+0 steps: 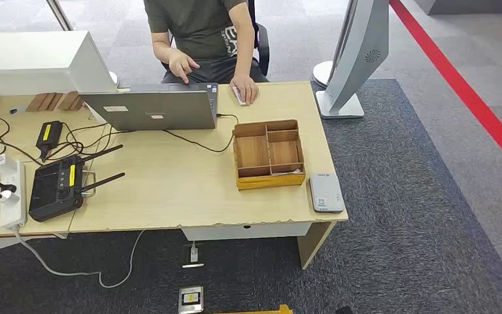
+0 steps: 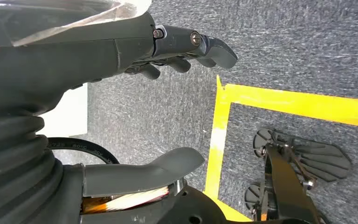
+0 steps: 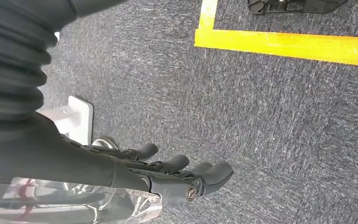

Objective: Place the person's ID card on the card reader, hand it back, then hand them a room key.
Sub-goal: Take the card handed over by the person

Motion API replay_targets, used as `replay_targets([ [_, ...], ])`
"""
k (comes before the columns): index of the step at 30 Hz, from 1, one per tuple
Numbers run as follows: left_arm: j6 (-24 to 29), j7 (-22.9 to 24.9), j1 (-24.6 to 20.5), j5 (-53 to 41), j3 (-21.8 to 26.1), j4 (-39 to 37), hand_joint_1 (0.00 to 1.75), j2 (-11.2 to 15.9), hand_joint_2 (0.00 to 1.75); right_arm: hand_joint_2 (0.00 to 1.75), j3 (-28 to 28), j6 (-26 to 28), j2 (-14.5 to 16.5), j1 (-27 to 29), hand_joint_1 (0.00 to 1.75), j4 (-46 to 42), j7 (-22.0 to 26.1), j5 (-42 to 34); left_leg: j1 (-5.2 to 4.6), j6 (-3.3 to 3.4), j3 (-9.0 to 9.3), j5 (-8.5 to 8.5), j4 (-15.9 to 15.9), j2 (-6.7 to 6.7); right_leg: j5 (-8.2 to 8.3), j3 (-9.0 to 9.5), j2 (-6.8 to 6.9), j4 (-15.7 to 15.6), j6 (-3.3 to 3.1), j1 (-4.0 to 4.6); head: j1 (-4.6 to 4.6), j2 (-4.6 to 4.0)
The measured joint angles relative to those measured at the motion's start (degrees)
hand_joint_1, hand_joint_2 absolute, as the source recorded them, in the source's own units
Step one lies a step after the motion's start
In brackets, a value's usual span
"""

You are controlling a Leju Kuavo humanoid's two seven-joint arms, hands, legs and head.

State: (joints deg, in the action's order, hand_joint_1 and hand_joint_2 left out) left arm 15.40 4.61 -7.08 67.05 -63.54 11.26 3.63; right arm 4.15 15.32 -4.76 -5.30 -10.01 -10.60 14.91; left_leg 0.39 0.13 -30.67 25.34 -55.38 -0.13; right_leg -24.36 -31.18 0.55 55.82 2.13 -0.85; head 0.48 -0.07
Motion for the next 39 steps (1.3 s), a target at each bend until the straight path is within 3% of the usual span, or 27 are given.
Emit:
replay_targets([
  [2, 0.03, 0.02, 0.0, 0.03, 0.0, 0.0, 0.0, 0.01, 1.75, 1.75, 0.01, 0.1, 0.01, 0.0, 0.09, 0.01, -0.18, -0.01, 0.0, 0.0, 0.0, 0.0, 0.0, 0.0, 0.0, 0.0, 0.0, 0.0, 0.0, 0.0, 0.0, 0.0],
  [3, 0.04, 0.04, 0.0, 0.04, 0.0, 0.0, 0.05, 0.02, 1.75, 1.75, 0.02, 0.16, 0.02, 0.0, 0.53, 0.01, -0.34, -0.02, 0.0, 0.0, 0.0, 0.0, 0.0, 0.0, 0.0, 0.0, 0.0, 0.0, 0.0, 0.0, 0.0, 0.0],
  [5, -0.01, 0.02, 0.0, 0.02, 0.0, 0.0, 0.92, 0.05, 1.75, 1.75, 0.07, 0.2, 0.04, 0.0, 1.4, 0.01, -0.68, -0.05, 0.0, 0.0, 0.0, 0.0, 0.0, 0.0, 0.0, 0.0, 0.0, 0.0, 0.0, 0.0, 0.0, 0.0],
  [6, -0.06, 0.0, 0.0, -0.01, 0.0, 0.0, 1.36, 0.07, 1.75, 1.75, 0.13, 0.17, 0.04, 0.0, 1.75, 0.01, -0.81, -0.06, 0.0, 0.0, 0.0, 0.0, 0.0, 0.0, 0.0, 0.0, 0.0, 0.0, 0.0, 0.0, 0.0, 0.0],
  [7, -0.14, 0.0, -0.01, -0.03, 0.0, 0.0, 1.75, 0.08, 1.75, 1.75, 0.2, 0.16, 0.04, 0.0, 1.75, 0.01, -0.9, -0.05, 0.0, 0.0, 0.0, 0.0, 0.0, 0.0, 0.0, 0.0, 0.0, 0.0, 0.0, 0.0, 0.0, 0.0],
  [19, 0.19, -1.14, -0.04, -0.21, 0.0, 0.0, 1.73, 0.17, 1.75, 1.75, 0.83, 0.6, 0.27, 0.0, 1.73, 0.0, -0.64, -0.46, 0.0, 0.0, 0.0, 0.0, 0.0, 0.0, 0.0, 0.0, 0.0, 0.0, 0.0, 0.0, 0.0, 0.0],
  [21, 0.58, -1.07, -0.04, -0.27, 0.0, 0.0, 0.86, 0.17, 1.75, 1.75, 0.94, 1.08, 0.32, 0.0, 0.86, 0.0, -0.96, -0.42, 0.0, 0.0, 0.0, 0.0, 0.0, 0.0, 0.0, 0.0, 0.0, 0.0, 0.0, 0.0, 0.0, 0.0],
  [23, 0.66, -1.02, -0.04, -0.36, 0.0, 0.0, 0.0, 0.17, 0.87, 0.87, 1.02, 1.18, 0.33, 0.0, 0.0, 0.0, -1.14, -0.43, 0.0, 0.0, 0.0, 0.0, 0.0, 0.0, 0.0, 0.0, 0.0, 0.0, 0.0, 0.0, 0.0, 0.0],
  [25, 0.55, -0.95, -0.04, -0.38, 0.0, 0.0, 0.0, 0.17, 0.0, 0.0, 1.11, 1.13, 0.33, 0.0, 0.0, 0.0, -1.2, -0.44, 0.0, 0.0, 0.0, 0.0, 0.0, 0.0, 0.0, 0.0, 0.0, 0.0, 0.0, 0.0, 0.0, 0.0],
  [39, -0.12, -0.6, -0.03, 0.24, 0.0, 0.0, 0.0, 0.17, 0.0, 0.0, 1.33, 0.91, 0.36, 0.0, 0.0, 0.0, -2.35, -1.56, 0.0, 0.0, 0.0, 0.0, 0.0, 0.0, 0.0, 0.0, 0.0, 0.0, 0.0, 0.0, 0.0, 0.0],
])
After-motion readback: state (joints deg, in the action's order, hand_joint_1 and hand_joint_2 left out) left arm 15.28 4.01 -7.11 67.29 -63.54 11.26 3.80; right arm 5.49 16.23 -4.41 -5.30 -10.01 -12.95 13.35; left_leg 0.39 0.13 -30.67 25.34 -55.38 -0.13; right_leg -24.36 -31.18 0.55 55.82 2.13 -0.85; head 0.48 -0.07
